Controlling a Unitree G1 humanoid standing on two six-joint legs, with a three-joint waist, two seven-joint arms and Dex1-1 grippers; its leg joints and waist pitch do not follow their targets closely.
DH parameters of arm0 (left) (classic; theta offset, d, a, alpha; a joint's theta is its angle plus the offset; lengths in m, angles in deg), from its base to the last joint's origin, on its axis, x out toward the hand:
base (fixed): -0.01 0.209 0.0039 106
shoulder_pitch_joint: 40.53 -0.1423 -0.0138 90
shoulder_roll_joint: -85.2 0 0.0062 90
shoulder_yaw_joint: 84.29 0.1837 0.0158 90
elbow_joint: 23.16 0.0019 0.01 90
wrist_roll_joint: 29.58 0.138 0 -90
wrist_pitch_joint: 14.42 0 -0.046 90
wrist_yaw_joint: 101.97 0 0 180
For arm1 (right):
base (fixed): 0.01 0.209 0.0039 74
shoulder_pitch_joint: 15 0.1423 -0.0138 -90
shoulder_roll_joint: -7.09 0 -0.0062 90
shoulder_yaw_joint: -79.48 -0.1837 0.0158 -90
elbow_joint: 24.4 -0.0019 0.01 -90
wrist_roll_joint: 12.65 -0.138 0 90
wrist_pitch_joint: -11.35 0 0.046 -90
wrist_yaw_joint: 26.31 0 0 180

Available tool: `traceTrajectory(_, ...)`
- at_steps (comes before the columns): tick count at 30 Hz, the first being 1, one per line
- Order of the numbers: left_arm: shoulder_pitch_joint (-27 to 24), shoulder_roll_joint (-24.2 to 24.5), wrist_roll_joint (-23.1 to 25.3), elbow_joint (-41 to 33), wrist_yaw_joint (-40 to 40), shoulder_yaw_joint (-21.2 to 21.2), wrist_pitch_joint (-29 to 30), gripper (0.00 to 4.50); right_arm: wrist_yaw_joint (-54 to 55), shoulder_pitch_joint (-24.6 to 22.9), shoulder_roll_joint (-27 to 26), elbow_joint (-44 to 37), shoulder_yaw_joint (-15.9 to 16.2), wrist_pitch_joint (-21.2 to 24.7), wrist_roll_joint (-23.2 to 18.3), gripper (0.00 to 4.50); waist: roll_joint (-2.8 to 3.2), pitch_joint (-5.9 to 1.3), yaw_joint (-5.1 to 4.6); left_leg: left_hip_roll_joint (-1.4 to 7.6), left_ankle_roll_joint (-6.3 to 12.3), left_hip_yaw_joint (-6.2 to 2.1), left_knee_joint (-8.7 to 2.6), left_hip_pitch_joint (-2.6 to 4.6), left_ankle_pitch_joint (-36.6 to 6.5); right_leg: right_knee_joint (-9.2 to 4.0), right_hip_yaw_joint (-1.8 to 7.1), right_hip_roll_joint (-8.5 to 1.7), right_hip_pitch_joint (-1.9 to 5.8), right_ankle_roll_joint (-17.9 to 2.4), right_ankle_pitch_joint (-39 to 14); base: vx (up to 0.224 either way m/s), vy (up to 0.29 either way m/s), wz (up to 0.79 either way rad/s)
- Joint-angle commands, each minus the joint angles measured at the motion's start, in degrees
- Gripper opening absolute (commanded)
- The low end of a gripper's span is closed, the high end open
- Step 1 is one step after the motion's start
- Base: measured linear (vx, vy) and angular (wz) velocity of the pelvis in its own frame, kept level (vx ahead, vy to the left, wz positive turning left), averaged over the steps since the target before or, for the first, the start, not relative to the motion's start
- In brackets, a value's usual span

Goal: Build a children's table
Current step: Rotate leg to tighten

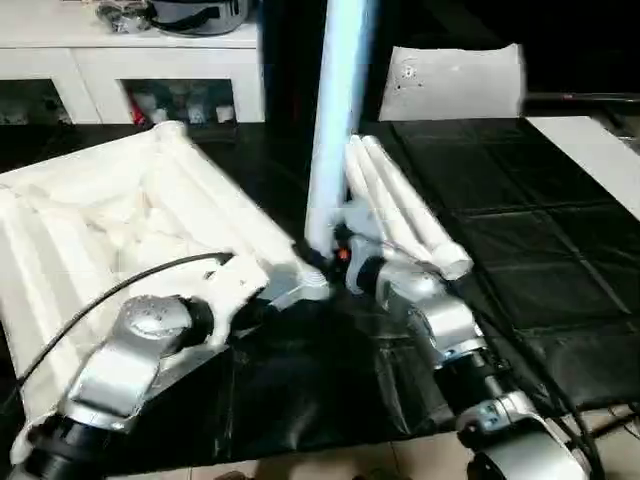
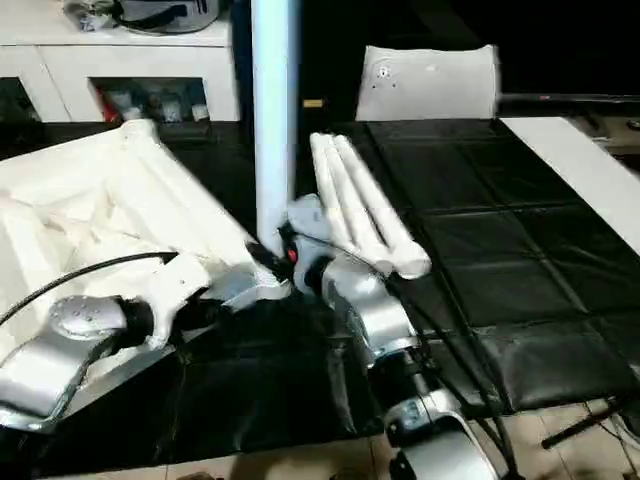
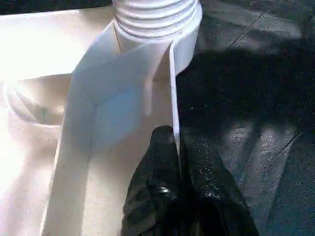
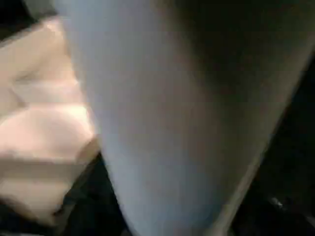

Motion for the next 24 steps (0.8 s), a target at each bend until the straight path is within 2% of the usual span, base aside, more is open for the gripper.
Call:
traceTrajectory(1, 1.89, -0.17, -2.01, -3.25, 1.91, 0.79, -2.8, 0.0, 0.65, -0.49, 0.24, 3.18, 0.22, 1.43, 1.45, 2.87, 1.32, -2.74, 0.32, 3.13, -3.36, -1.73, -5.01, 1.29, -24.25, -5.17, 2.32, -3.79, 0.9, -10.3, -16.16, 0.0, 0.0, 0.0)
traceTrajectory(3, 2.16, 0.0, -2.25, -1.76, 2.41, 0.37, -4.97, 0.0, -0.1, -0.96, 1.03, 2.18, 0.33, 1.01, 1.75, 3.18, 1.38, -2.98, 0.5, 3.03, -2.91, -1.55, -4.87, 1.12, -21.96, -4.99, 2.25, -3.7, 1.16, -10.57, -13.28, 0.0, 0.0, 0.0)
traceTrajectory(4, 2.4, 0.46, -1.91, -0.82, 2.94, 0.59, -6.41, 0.0, -0.82, -1.58, 1.76, 0.96, 0.69, 0.82, 1.94, 3.18, 1.58, -3.07, 0.66, 3.08, -2.67, -1.48, -4.78, 1.04, -20.45, -4.76, 2.29, -3.69, 1.27, -10.8, -11.46, 0.0, 0.0, 0.0)
traceTrajectory(6, 2.77, 1.06, -1.45, 0.31, 3.53, 0.99, -7.92, 0.0, -1.69, -2.27, 2.57, -0.36, 1.07, 0.57, 2.06, 3.33, 1.53, -3.01, 0.98, 3.0, -2.3, -1.35, -4.7, 1.07, -19.89, -4.93, 2.22, -3.55, 1.22, -10.58, -11.37, 0.0, 0.0, 0.0)
traceTrajectory(8, 3.31, 1.7, -1.3, 1.93, 4.29, 1.24, -9.21, 0.0, -3.67, -3.63, 3.84, -2.95, 1.16, 0.68, 1.36, 3.54, 1.54, -3.11, 1.73, 3.13, -2.16, -1.1, -4.54, 1.23, -18.38, -4.75, 2.3, -3.61, 1.33, -10.96, -9.49, 0.0, 0.0, 0.0)
traceTrajectory(10, 3.52, 2.0, -1.35, 2.58, 4.66, 1.32, -9.68, 0.0, -4.7, -4.29, 4.44, -4.19, 1.17, 0.76, 0.96, 3.69, 1.54, -3.17, 1.96, 3.15, -1.82, -1.16, -4.62, 0.97, -16.36, -4.41, 2.16, -3.64, 1.72, -11.31, -7.71, 0.0, 0.0, 0.0)
traceTrajectory(11, 4.08, 3.36, -1.46, 4.9, 6.33, 1.6, -12.1, 0.0, -8.42, -6.61, 6.84, -8.94, 1.69, 1.97, -0.31, 3.88, 2.06, -3.04, 2.19, 3.09, -1.6, -1.13, -4.62, 1.06, -16.28, -4.63, 2.12, -3.52, 1.68, -11.12, -7.67, 0.0, 0.0, 0.0)
traceTrajectory(13, 4.63, 4.62, -1.31, 6.95, 8.13, 2.11, -14.72, 0.0, -10.59, -8.13, 8.8, -12.15, 2.1, 2.93, -0.96, 3.99, 1.96, -3.1, 2.54, 3.09, -1.23, -1.14, -4.64, 1.1, -15.62, -4.62, 2.06, -3.47, 1.94, -10.52, -6.56, 0.0, 0.0, 0.0)
traceTrajectory(14, 4.94, 5.6, -1.21, 8.27, 9.98, 2.68, -16.97, 0.0, -11.42, -8.88, 9.99, -13.69, 2.12, 3.45, -1.21, 3.99, 2.03, -3.13, 2.48, 3.1, -1.21, -1.3, -4.71, 0.88, -14.8, -4.37, 2.01, -3.61, 2.17, -10.87, -5.43, 0.0, 0.0, 0.0)
traceTrajectory(19, 5.45, 7.43, -1.76, 11.86, 14.5, 3.18, -22.55, 0.0, -15.36, -10.7, 13.66, -18.17, 2.23, 3.34, -1.66, 4.48, 1.98, -2.99, 2.55, 3.24, -1.75, -1.23, -4.76, 1.14, -16.72, -4.64, 2.05, -3.83, 1.98, -10.9, -8.87, 0.0, 0.0, 0.0)
traceTrajectory(24, 6.18, 8.27, -4.18, 15.89, 20.46, 3.56, -28.56, 0.0, -22.07, -13.19, 18.91, -25.01, 2.09, 4.06, -4.19, 4.48, 1.81, -2.96, 2.83, 3.26, -1.1, -1.14, -4.64, 1.19, -16.33, -4.64, 2.09, -3.9, 2.01, -11.12, -8.63, 0.0, 0.0, 0.0)
